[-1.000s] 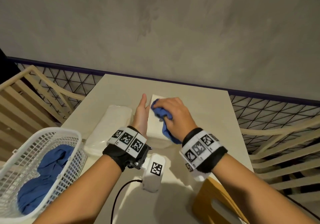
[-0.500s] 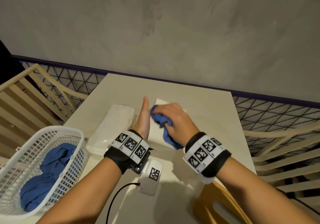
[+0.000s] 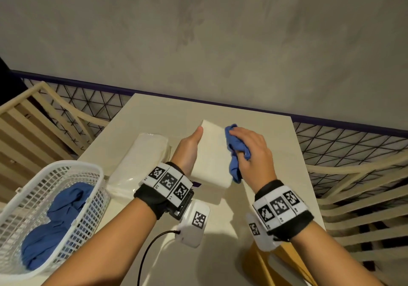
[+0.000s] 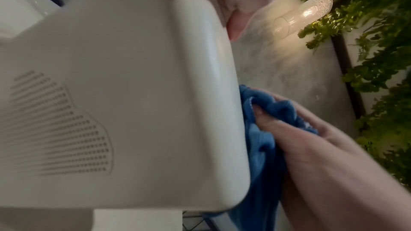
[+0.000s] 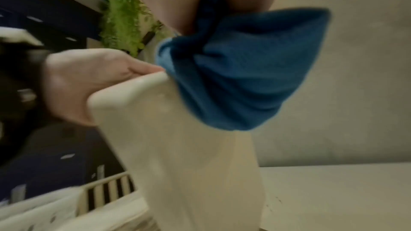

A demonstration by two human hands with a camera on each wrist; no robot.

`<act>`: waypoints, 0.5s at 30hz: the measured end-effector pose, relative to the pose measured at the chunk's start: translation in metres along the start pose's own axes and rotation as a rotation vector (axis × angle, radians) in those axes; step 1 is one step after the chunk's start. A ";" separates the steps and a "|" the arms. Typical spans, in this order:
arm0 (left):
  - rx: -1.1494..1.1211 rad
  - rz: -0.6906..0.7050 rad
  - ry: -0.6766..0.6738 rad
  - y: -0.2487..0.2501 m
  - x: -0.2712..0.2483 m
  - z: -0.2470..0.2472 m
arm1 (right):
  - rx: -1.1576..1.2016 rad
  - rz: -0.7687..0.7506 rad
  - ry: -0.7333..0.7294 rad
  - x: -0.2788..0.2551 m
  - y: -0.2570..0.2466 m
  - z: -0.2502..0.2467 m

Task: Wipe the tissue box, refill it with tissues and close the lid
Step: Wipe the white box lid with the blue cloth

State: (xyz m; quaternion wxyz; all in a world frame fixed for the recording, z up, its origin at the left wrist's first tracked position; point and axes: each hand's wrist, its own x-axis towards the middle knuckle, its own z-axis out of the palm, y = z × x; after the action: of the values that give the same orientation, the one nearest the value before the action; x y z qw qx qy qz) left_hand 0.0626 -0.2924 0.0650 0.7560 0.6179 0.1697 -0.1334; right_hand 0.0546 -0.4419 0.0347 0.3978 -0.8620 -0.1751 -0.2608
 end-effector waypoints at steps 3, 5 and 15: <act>-0.005 0.038 0.058 0.004 0.002 0.000 | -0.023 -0.236 -0.155 -0.020 -0.021 0.006; -0.017 0.007 0.069 0.008 0.002 0.001 | -0.015 -0.336 -0.277 -0.022 -0.027 0.005; -0.095 -0.084 -0.096 0.008 0.007 -0.006 | -0.145 -0.534 -0.438 0.001 -0.055 0.008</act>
State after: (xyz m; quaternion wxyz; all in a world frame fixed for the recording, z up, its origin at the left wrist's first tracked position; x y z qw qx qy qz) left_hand 0.0720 -0.2853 0.0680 0.7855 0.5667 0.1651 -0.1862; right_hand 0.0302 -0.4016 0.0640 0.2062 -0.8473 -0.4567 -0.1762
